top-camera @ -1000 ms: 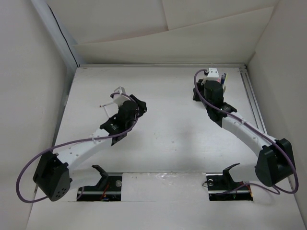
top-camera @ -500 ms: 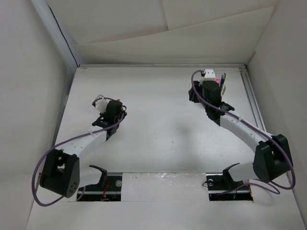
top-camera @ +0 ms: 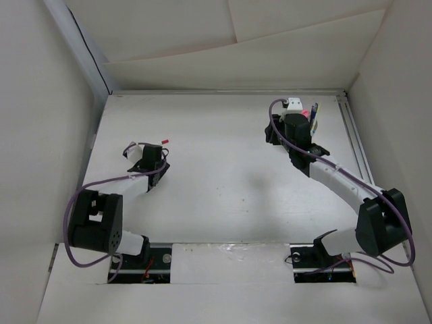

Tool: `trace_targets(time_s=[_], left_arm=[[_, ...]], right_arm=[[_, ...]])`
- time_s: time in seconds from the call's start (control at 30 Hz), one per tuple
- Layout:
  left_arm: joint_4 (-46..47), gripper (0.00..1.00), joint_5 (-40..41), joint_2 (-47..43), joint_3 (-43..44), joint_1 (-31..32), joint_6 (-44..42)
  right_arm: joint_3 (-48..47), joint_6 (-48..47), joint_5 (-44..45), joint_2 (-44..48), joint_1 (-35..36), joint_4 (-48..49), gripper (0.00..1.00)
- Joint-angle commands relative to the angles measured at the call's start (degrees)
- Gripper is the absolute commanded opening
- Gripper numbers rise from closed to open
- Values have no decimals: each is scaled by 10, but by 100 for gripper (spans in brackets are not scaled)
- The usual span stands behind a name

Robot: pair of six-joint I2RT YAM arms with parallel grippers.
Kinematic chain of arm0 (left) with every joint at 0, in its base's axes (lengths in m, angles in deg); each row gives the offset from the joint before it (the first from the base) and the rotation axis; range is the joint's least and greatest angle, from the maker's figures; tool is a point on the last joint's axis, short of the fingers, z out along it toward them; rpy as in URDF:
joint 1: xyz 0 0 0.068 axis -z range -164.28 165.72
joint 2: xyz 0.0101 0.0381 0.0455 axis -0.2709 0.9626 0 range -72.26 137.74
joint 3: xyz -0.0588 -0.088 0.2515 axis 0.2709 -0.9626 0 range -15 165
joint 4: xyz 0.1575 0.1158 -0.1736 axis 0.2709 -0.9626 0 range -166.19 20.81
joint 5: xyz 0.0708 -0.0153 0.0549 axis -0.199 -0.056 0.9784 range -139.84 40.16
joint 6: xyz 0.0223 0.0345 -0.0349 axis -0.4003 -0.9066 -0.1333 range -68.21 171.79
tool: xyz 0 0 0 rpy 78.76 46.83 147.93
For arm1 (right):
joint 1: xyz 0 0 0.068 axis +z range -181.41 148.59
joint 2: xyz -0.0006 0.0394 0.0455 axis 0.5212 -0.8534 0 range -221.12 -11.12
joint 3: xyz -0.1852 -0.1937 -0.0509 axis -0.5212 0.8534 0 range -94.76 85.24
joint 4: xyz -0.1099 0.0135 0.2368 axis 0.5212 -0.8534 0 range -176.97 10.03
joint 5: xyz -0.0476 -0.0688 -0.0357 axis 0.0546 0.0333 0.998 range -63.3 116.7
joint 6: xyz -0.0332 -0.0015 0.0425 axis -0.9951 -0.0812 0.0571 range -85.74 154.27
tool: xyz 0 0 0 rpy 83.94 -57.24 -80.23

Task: Sort the stationery into containers
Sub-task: Grab a piece of stationery with the left arm

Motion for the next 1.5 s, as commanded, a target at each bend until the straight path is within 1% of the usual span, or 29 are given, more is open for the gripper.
trace_targets(time_s=[0.0, 0.43, 0.47, 0.5, 0.53, 0.6, 0.93, 0.97, 1.0, 1.2, 1.23, 1.33, 1.37, 1.47], left_arm=[[-5, 43, 23, 22, 25, -6, -10], [-18, 41, 55, 24, 33, -13, -30], [-24, 39, 55, 37, 39, -13, -37], [-24, 32, 55, 45, 45, -13, -47], [-24, 27, 55, 54, 52, -13, -53], [-41, 24, 55, 80, 75, -13, -53], [-65, 23, 71, 97, 87, -13, -65], [-70, 19, 71, 97, 87, -13, -65], [-70, 17, 71, 102, 92, -13, -65], [-97, 17, 76, 121, 103, -13, -71], [-97, 9, 76, 121, 103, -13, -71], [-103, 1, 76, 127, 108, -13, -71], [-103, 0, 76, 132, 108, -13, -71], [-109, 0, 69, 127, 108, -13, -71]], right_arm=[[-23, -4, -9, 1, -6, 17, 42], [-23, -4, -14, 1, -6, 17, 42], [-23, -4, -14, 1, -6, 17, 42], [-23, -4, -14, 1, -6, 17, 42], [-23, -4, -19, 6, -6, 17, 42], [-23, -4, -19, 6, -6, 17, 42], [-18, -4, -19, 17, -16, 17, 42], [-18, 2, -24, 23, -16, 17, 42], [-18, 2, -24, 23, -16, 17, 42], [-7, 2, -36, 50, -39, 17, 42], [-7, 2, -41, 50, -39, 17, 42], [-1, 7, -48, 61, -50, 17, 42], [-1, 7, -54, 61, -50, 17, 42], [4, 7, -54, 67, -56, 17, 42]])
